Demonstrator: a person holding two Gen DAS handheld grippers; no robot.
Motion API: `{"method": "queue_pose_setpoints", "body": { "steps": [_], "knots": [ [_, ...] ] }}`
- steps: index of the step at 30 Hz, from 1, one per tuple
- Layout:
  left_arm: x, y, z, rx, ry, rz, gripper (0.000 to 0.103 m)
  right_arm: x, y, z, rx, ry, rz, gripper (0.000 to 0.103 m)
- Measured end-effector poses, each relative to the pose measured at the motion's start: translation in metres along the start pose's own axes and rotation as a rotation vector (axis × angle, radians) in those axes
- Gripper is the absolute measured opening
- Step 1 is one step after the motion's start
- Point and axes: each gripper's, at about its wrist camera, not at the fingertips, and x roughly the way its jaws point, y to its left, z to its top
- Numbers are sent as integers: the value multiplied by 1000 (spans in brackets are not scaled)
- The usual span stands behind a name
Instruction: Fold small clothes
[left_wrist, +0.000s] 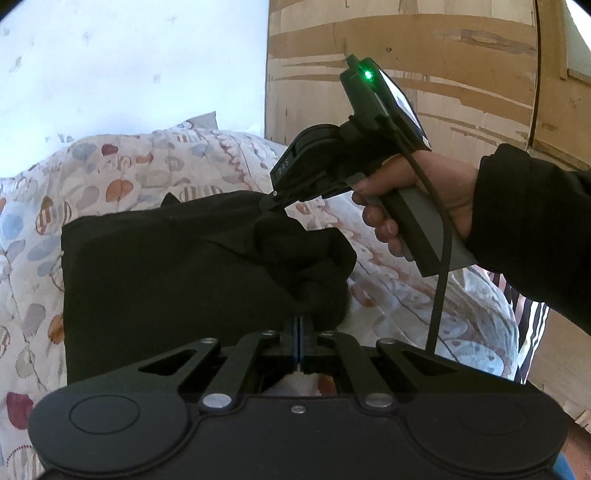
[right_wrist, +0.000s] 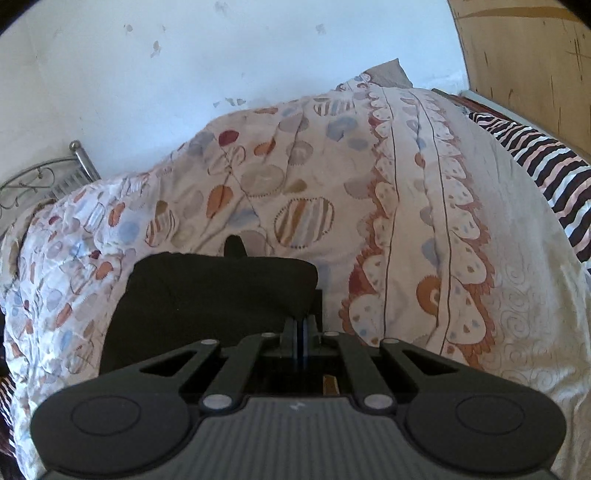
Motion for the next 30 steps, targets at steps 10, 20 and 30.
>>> {"method": "queue_pose_setpoints", "body": {
  "steps": [10, 20, 30],
  "knots": [
    [6, 3, -7, -32, 31, -5, 0, -13, -4, -13, 27, 46, 74, 36],
    [6, 2, -10, -58, 41, -4, 0, -23, -10, -49, 12, 120, 57, 4],
    [4, -1, -13, -65, 51, 6, 0, -47, -6, -49, -10, 25, 31, 3]
  ]
}}
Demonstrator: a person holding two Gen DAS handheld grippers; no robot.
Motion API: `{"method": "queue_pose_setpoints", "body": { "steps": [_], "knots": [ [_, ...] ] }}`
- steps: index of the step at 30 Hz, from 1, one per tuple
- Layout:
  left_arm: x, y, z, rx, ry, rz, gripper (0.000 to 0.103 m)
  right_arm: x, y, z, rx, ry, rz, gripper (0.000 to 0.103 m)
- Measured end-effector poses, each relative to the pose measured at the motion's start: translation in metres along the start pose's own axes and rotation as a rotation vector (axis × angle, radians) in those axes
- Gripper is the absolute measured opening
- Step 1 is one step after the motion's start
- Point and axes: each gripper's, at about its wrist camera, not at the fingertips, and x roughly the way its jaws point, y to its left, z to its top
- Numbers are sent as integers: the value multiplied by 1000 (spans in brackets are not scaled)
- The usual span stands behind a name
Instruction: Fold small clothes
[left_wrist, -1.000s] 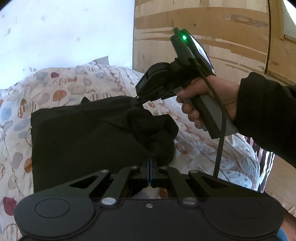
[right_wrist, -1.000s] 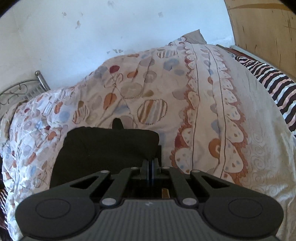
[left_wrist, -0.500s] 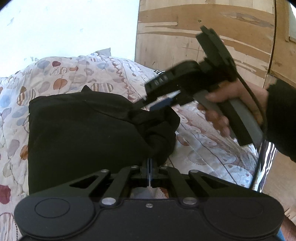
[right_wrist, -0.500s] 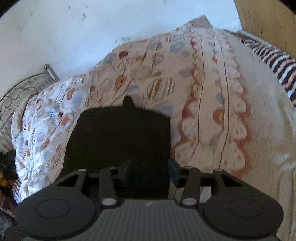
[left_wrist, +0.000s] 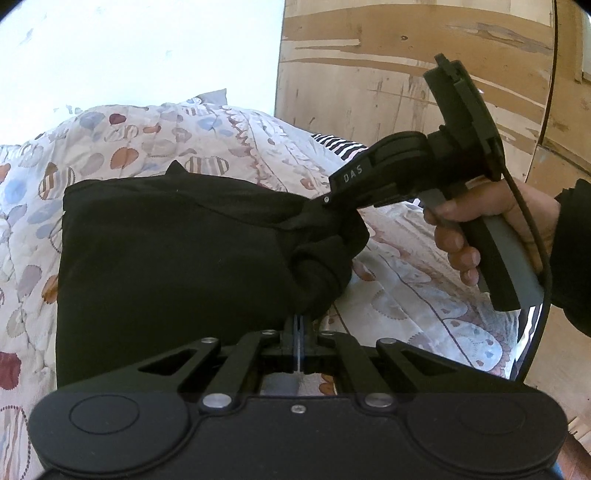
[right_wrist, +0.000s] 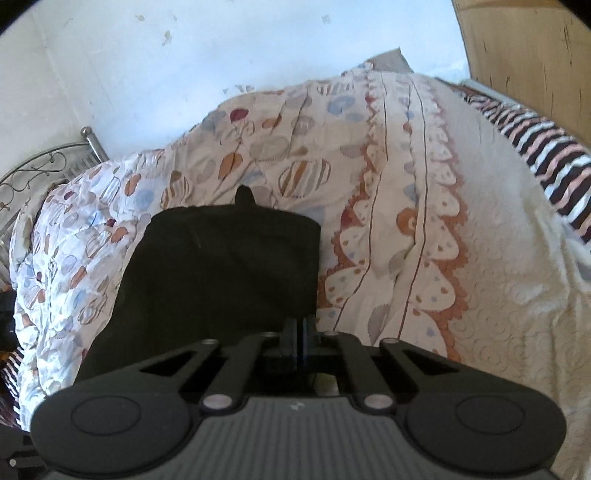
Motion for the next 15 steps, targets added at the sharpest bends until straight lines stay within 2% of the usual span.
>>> {"method": "queue_pose_setpoints", "body": {
  "steps": [10, 13, 15],
  "knots": [
    [-9, -7, 3, -8, 1, 7, 0, 5, 5, -4, -11, 6, -31, 3],
    [-15, -8, 6, -12, -3, 5, 6, 4, 5, -5, -18, 2, -41, 4],
    [-20, -7, 9, -21, -8, 8, 18, 4, 4, -6, -17, 5, -48, 4]
  ]
}}
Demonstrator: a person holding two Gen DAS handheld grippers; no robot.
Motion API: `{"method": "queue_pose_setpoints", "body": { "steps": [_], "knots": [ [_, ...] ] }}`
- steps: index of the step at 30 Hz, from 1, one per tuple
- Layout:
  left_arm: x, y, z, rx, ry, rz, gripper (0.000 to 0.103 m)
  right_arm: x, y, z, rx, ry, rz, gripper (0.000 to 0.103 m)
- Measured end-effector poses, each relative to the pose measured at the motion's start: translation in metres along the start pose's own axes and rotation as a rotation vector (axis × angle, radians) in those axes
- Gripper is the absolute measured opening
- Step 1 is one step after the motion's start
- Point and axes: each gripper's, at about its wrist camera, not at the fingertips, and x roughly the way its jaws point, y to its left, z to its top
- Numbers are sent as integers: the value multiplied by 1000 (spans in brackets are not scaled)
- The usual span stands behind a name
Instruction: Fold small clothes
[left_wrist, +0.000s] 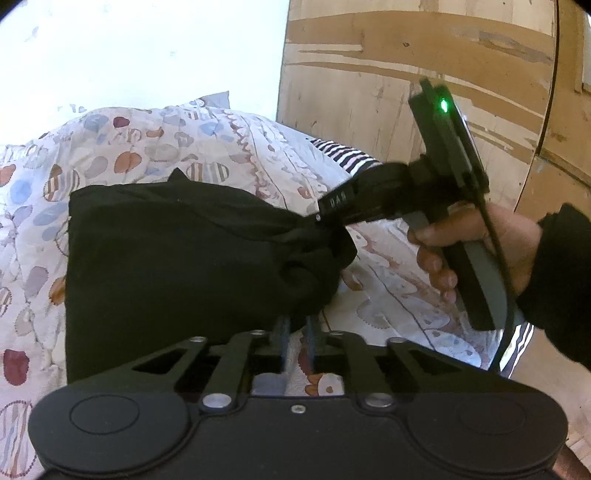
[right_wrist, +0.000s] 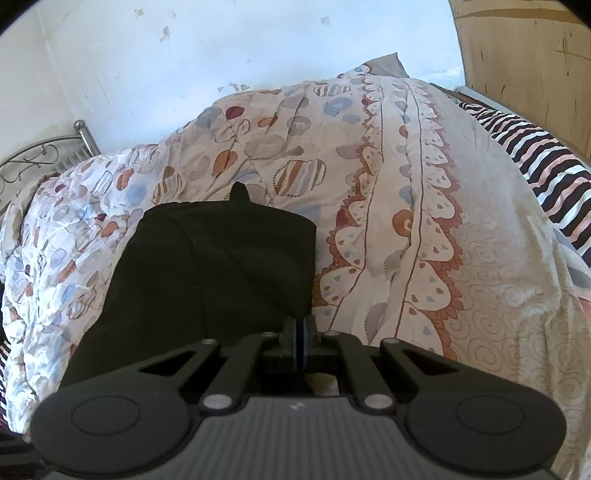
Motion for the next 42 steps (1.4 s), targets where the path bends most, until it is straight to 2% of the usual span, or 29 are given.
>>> {"method": "queue_pose_setpoints", "body": {
  "steps": [1, 2, 3, 4, 5, 6, 8, 12, 13, 14, 16, 18, 19, 22, 24, 29, 33, 35, 37, 40, 42],
  "knots": [
    [-3, 1, 1, -5, -2, 1, 20, 1, -1, -1, 3, 5, -2, 5],
    [-6, 2, 2, -14, -7, 7, 26, 1, -2, -2, 4, 9, -6, 5],
    [-10, 5, 3, -24, -11, 12, 37, 2, -4, -4, 6, 11, -13, 7],
    [-15, 8, 4, -39, -14, 21, 44, 2, -6, -6, 10, 12, -17, 12],
    [-19, 11, 5, -52, -20, 32, 55, 2, -7, -8, 15, 12, -20, 14],
    [-23, 16, 5, -66, -30, 45, 61, 2, -9, -9, 18, 11, -20, 18],
    [-30, 25, 5, -93, -37, 70, 68, 0, -11, -12, 21, 2, -23, 21],
    [-45, 49, 5, -182, -53, 141, 96, -15, -6, -19, -8, -54, -45, 37],
    [-47, 56, 4, -211, -58, 157, 99, -20, -5, -22, -19, -74, -52, 46],
    [-50, 63, 3, -245, -62, 177, 102, -26, -4, -25, -23, -94, -53, 50],
    [-54, 76, 1, -302, -65, 205, 102, -33, -2, -30, -16, -119, -46, 64],
    [-54, 87, -2, -345, -52, 240, 102, -39, -1, -33, -14, -133, -33, 73],
    [-54, 92, -4, -365, -41, 256, 102, -40, 0, -35, -13, -135, -22, 81],
    [-54, 106, -9, -416, -14, 285, 102, -42, 3, -38, -17, -129, 5, 96],
    [-52, 114, -12, -436, 4, 297, 102, -39, 6, -40, -13, -116, 23, 102],
    [-39, 129, -10, -470, 40, 299, 102, -31, 7, -39, 22, -113, 57, 103],
    [-20, 139, -2, -449, 67, 312, 102, -26, 2, -31, 70, -154, 68, 102],
    [-10, 144, 1, -439, 76, 315, 102, -19, -1, -24, 73, -151, 80, 95],
    [-2, 150, 3, -445, 87, 305, 102, -6, -2, -15, 54, -137, 71, 78],
    [4, 158, 3, -475, 85, 271, 102, 20, -7, -3, 70, -93, 62, 63],
    [6, 161, 2, -486, 86, 261, 103, 37, -12, 2, 114, -45, 57, 61]
  ]
}}
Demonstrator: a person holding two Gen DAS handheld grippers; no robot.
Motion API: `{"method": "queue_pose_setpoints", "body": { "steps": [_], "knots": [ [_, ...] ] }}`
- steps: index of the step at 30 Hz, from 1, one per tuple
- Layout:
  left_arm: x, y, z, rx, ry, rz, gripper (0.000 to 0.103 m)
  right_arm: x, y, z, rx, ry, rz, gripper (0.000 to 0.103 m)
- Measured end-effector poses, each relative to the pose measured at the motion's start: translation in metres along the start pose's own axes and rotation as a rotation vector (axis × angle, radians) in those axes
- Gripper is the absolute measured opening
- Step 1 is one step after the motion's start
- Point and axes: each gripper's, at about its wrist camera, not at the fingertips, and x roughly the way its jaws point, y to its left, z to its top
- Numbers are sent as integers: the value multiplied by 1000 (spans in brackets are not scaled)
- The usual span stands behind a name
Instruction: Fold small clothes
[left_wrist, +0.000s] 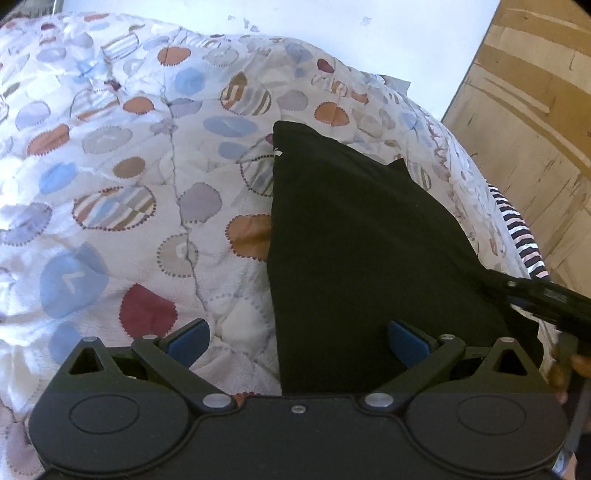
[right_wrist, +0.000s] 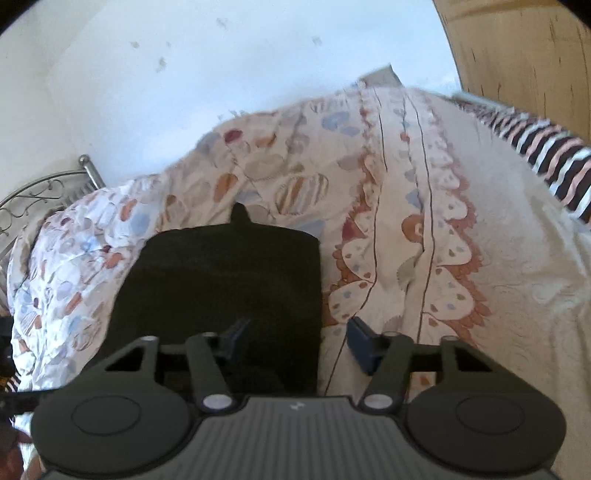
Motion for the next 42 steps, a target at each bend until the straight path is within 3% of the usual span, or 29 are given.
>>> {"method": "queue_pose_setpoints", "body": {
  "steps": [2, 4, 6, 8, 11, 14, 18, 21, 23, 25, 28, 34, 39, 41, 42],
  "knots": [
    [2, 2, -1, 2, -1, 2, 103, 7, -1, 3, 21, -21, 10, 48],
    [3, 4, -3, -2, -3, 3, 102, 9, 4, 2, 4, -45, 23, 21],
    [5, 7, -5, -17, 0, 5, 103, 6, 15, 0, -47, -77, 38, 9],
    [5, 10, -6, -26, 1, 9, 103, -1, 36, -6, -163, -132, 7, 8],
    [6, 14, -10, -41, 2, 17, 103, -13, 75, -22, -413, -211, 3, 7],
    [7, 16, -12, -59, 6, 22, 103, -13, 93, -30, -514, -234, -27, 8],
    [5, 14, -12, -52, 4, 29, 103, -7, 66, -14, -352, -199, -69, 8],
    [4, 13, -10, -37, 1, 30, 102, -2, 27, -1, -180, -121, 0, 12],
    [3, 13, -10, -26, -7, 17, 102, -1, 9, 2, -98, -103, 41, 26],
    [3, 14, -10, -16, -15, 8, 102, -1, 0, 3, -82, -93, 64, 50],
    [3, 18, -8, -25, -20, -32, 102, 2, -8, 6, -65, -60, 102, 60],
    [17, 17, 10, -8, -20, -82, 102, 26, -20, 11, 12, 40, 157, 61],
    [36, 15, 22, 6, 33, -97, 102, 36, -26, 15, 64, 75, 180, 61],
    [40, 14, 23, 5, 44, -95, 102, 36, -21, 15, 39, 79, 171, 58],
    [41, 13, 24, 11, 46, -95, 102, 36, -18, 15, 26, 85, 172, 50]
  ]
}}
